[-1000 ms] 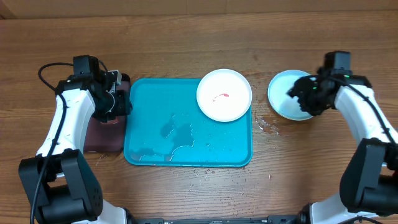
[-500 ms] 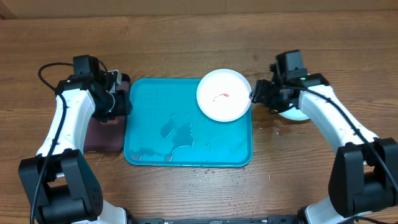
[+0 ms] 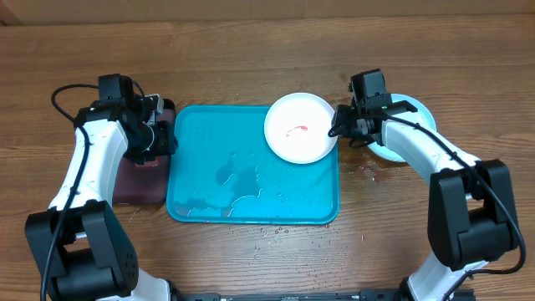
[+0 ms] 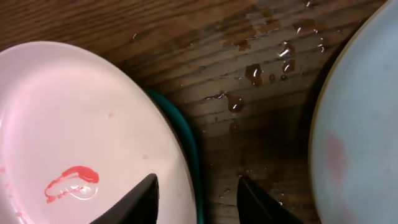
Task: Clean dirty plates on tray and stack at the side
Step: 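Move the right gripper to the white plate rim and grip it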
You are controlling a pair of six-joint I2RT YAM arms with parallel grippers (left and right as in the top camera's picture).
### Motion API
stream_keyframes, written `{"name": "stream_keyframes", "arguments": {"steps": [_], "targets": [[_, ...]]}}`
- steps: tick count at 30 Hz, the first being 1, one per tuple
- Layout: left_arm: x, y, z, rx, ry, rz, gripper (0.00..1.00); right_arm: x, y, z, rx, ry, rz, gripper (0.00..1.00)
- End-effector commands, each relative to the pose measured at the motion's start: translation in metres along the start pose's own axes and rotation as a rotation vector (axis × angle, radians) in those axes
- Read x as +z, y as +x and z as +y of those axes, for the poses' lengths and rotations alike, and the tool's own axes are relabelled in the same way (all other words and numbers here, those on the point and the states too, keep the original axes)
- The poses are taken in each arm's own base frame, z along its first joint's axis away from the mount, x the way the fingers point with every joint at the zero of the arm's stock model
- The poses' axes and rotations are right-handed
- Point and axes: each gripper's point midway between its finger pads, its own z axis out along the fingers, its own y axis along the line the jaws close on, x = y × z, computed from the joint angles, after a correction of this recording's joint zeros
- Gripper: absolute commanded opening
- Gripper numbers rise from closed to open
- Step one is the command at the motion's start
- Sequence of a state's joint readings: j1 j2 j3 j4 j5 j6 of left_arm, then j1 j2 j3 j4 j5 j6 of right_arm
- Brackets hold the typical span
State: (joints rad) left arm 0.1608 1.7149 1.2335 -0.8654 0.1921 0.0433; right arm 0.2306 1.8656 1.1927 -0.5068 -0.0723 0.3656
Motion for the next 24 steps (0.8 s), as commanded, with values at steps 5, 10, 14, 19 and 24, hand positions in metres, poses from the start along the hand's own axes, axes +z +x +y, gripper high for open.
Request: {"name": "stream_keyframes", "arguments": {"steps": [5,10,14,19,24], "targets": [[-0.003,-0.005,-0.003,-0.012,0.015,-0.016,0.52,0.006,0.004,0.001,-0.013,0.009,0.006,0.35],[-0.003,-0.005,-0.003,-0.012,0.014,-0.016,0.52,0.016,0.011,0.006,-0.028,0.010,0.026,0.32],[-0.003,-0.005,-0.003,-0.012,0.015,-0.016,0.52,0.023,0.016,0.004,-0.029,0.017,0.043,0.24],[-0.003,-0.005,-0.003,-0.012,0.014,-0.016,0.52,0.017,0.010,0.007,-0.031,0.010,0.024,0.10],[-0.003,-0.005,-0.003,-0.012,0.015,-0.016,0.52,0.002,-0.003,0.007,-0.035,0.026,-0.030,0.07]]}}
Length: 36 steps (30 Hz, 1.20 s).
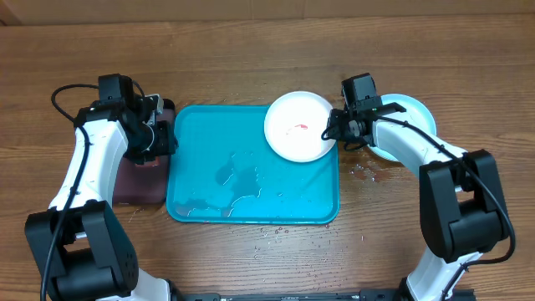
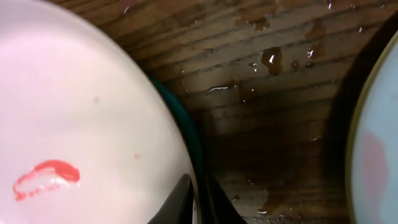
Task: Clean dirty plates on tray and stack at the side
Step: 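Move the right gripper to the white plate rim and grip it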
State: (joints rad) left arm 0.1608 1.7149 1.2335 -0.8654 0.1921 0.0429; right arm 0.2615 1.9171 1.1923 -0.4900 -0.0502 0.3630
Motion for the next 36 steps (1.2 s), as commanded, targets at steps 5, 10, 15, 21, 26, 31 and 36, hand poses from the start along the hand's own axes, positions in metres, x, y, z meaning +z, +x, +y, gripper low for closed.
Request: {"name": "stream_keyframes", "arguments": {"steps": [5,10,15,21,26,31,36], "targets": [[-0.003,-0.005,-0.003,-0.012,0.015,-0.016,0.52,-0.025,-0.016,0.005,-0.011,0.011,-0.069,0.04],[-0.003,-0.005,-0.003,-0.012,0.015,-0.016,0.52,-0.024,0.003,0.019,-0.050,0.000,-0.013,0.04],[-0.003,-0.005,-0.002,-0.012,0.014,-0.016,0.52,-0.028,0.032,0.054,-0.128,-0.086,0.085,0.04],[-0.003,-0.005,0.000,-0.011,0.003,-0.016,0.52,-0.040,0.042,0.094,-0.164,-0.188,0.118,0.04],[-0.004,-0.005,0.009,-0.012,-0.050,-0.014,0.53,-0.045,0.046,0.124,-0.134,-0.307,0.128,0.04],[-0.005,-0.005,0.019,-0.033,-0.112,-0.017,0.53,-0.042,0.049,0.132,-0.121,-0.252,0.087,0.04],[-0.008,-0.009,0.041,-0.134,-0.233,-0.045,0.53,-0.038,0.054,0.139,-0.105,-0.222,0.069,0.04]]}}
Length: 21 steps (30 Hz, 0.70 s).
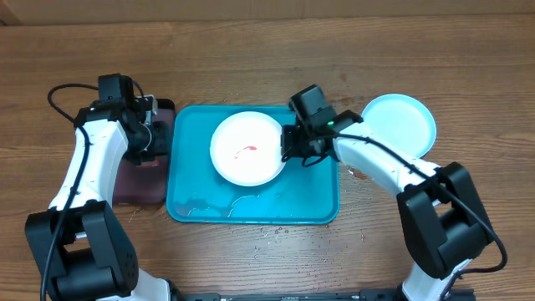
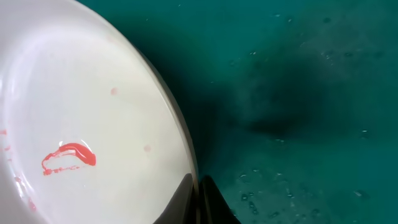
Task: Clean dirty plates on tray and stack at the side
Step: 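Move the right gripper to the white plate rim and grip it, then grasp the green sponge in the pink tray with the left gripper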
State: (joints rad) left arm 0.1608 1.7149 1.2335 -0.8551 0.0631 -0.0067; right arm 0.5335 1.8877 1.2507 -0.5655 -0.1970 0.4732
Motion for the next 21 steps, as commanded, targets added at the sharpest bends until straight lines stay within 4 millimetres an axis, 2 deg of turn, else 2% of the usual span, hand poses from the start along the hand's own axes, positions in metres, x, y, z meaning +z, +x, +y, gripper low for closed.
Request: {"name": "stream_keyframes", "arguments": {"steps": [1,5,11,14,21], "targets": [[-0.004,-0.010,0.019,-0.096,-0.105,-0.042,0.54,-0.013,-0.015,0.018,0.021,-0.009,-0.082,0.04],[0.003,-0.012,0.020,-0.109,-0.109,-0.069,0.54,-0.012,-0.018,0.022,0.046,-0.003,-0.109,0.04],[0.007,-0.010,0.047,-0.219,-0.249,-0.098,0.60,-0.011,-0.018,0.026,0.034,0.003,-0.125,0.04],[0.011,-0.013,0.050,-0.232,-0.244,-0.101,0.61,-0.010,-0.017,0.025,0.059,0.004,-0.121,0.04],[0.039,-0.009,0.052,-0.229,-0.248,-0.052,0.62,-0.006,-0.011,0.024,0.071,0.015,-0.103,0.04]]}}
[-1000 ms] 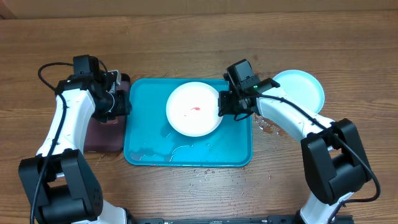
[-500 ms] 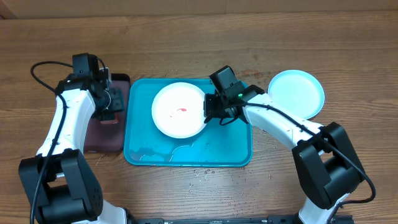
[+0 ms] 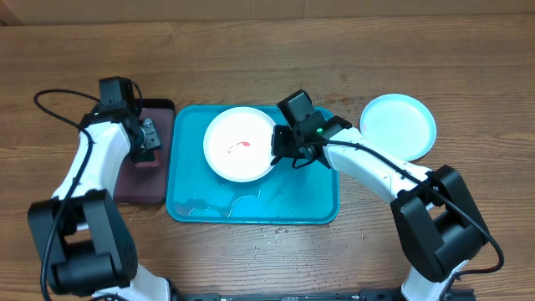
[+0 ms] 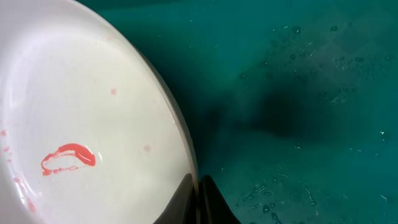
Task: Clean dirty plates on tray and stack at the side
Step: 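Grasp the green sponge in the pink tray with the left gripper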
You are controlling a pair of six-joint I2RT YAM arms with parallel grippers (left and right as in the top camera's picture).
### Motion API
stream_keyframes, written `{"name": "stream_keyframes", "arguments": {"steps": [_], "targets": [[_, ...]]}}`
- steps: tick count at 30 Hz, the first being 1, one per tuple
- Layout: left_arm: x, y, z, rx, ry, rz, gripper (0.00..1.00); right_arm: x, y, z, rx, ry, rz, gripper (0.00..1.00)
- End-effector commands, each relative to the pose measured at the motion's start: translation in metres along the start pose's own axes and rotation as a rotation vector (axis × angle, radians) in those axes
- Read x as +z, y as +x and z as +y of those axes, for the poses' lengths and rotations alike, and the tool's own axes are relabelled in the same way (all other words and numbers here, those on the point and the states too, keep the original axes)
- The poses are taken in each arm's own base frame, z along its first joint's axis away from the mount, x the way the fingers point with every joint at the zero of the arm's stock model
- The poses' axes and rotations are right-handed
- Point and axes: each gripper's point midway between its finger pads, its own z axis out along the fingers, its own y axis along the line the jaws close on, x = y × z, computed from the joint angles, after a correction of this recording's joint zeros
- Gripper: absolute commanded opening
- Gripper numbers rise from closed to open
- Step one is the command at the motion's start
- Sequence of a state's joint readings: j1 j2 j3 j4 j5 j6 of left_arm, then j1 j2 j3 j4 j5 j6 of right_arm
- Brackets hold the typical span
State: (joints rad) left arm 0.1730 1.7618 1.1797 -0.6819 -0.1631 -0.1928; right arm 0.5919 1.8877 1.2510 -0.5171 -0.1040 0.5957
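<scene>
A white plate (image 3: 239, 144) (image 4: 81, 124) with a red smear (image 4: 67, 158) lies over the upper middle of the teal tray (image 3: 251, 201). My right gripper (image 3: 277, 150) (image 4: 198, 199) is shut on the plate's right rim, one finger above it and one below. A pale blue plate (image 3: 399, 125) rests on the table to the right of the tray. My left gripper (image 3: 144, 138) hangs over the dark brown mat (image 3: 134, 180) left of the tray; the overhead view does not reveal whether it is open or shut.
Water streaks and droplets cover the tray's floor (image 4: 298, 124). More drops lie on the wood below the tray (image 3: 276, 232). The left arm's black cable (image 3: 58, 99) loops over the table at the far left.
My right gripper has carried the white plate slightly further left on the tray. The left arm's wrist has shifted a little over the mat.
The right gripper was open at the white plate's right rim, the plate overhanging the tray's top right corner. Then it was shut on that rim. Later the plate was at the tray's middle, and now it is left of there.
</scene>
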Motion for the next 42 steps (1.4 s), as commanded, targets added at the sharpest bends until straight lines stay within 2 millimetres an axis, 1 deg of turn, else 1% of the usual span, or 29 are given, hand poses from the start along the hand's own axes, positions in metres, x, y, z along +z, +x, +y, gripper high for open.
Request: {"name": "stream_keyframes", "arguments": {"steps": [1,3,5,6,7,9,10,13,15,20,21,22,23,24,25,30,33,34,37,40,42], "targets": [[0.024,0.010,0.004,-0.020,-0.035,0.055,0.61,-0.008,-0.006,0.009,0.023,-0.010,-0.028,0.04],[0.033,0.013,0.003,-0.017,-0.037,0.072,0.58,-0.006,-0.005,0.007,0.028,-0.004,-0.019,0.04],[0.040,0.015,0.003,-0.015,-0.041,0.085,0.50,-0.003,-0.003,0.006,0.029,0.000,-0.014,0.04],[0.042,0.015,0.002,-0.015,-0.040,0.082,0.42,-0.001,-0.003,0.005,0.037,0.002,-0.012,0.04],[0.043,0.013,0.001,-0.016,-0.037,0.075,0.36,-0.001,-0.003,0.005,0.047,0.003,-0.010,0.04],[0.043,0.008,0.000,-0.009,-0.034,0.057,0.09,0.001,-0.002,0.004,0.051,0.005,-0.008,0.04],[0.043,0.006,0.000,-0.008,-0.032,0.049,0.04,0.001,-0.002,0.004,0.052,0.005,-0.008,0.04],[0.042,0.006,0.000,0.024,-0.028,0.048,0.04,0.001,-0.003,0.004,0.052,0.004,-0.010,0.04],[0.038,0.007,-0.004,0.079,-0.001,0.056,0.04,0.001,-0.003,0.004,0.054,0.004,-0.010,0.04],[0.020,0.008,-0.014,0.197,0.079,0.053,0.04,0.001,-0.003,0.005,0.054,0.003,-0.011,0.04],[0.018,0.010,-0.017,0.225,0.098,0.057,0.08,0.001,-0.003,0.005,0.054,0.003,-0.011,0.04],[0.017,0.011,-0.018,0.248,0.104,0.062,0.28,0.001,-0.003,0.004,0.054,0.003,-0.011,0.04],[0.017,0.012,-0.017,0.250,0.102,0.065,0.53,0.001,-0.003,0.005,0.054,0.003,-0.011,0.04],[0.018,0.012,-0.017,0.250,0.099,0.067,0.64,0.001,-0.003,0.005,0.054,0.003,-0.011,0.04],[0.018,0.013,-0.017,0.250,0.098,0.068,0.64,0.001,-0.003,0.005,0.054,0.003,-0.011,0.04],[0.019,0.006,-0.018,0.243,0.100,0.041,0.58,0.001,-0.003,0.004,0.054,0.003,-0.011,0.04],[0.019,0.002,-0.019,0.241,0.100,0.023,0.46,0.001,-0.003,0.004,0.054,0.003,-0.010,0.04],[0.019,0.001,-0.018,0.240,0.099,0.021,0.44,0.001,-0.003,0.004,0.054,0.003,-0.010,0.04],[0.022,-0.002,-0.019,0.232,0.099,0.007,0.44,0.001,-0.003,0.004,0.054,0.003,-0.010,0.04],[0.028,0.000,-0.019,0.216,0.098,0.018,0.41,0.001,-0.003,0.004,0.054,0.003,-0.010,0.04],[0.034,0.004,-0.019,0.203,0.096,0.038,0.34,0.001,-0.003,0.005,0.054,0.003,-0.010,0.04]]}}
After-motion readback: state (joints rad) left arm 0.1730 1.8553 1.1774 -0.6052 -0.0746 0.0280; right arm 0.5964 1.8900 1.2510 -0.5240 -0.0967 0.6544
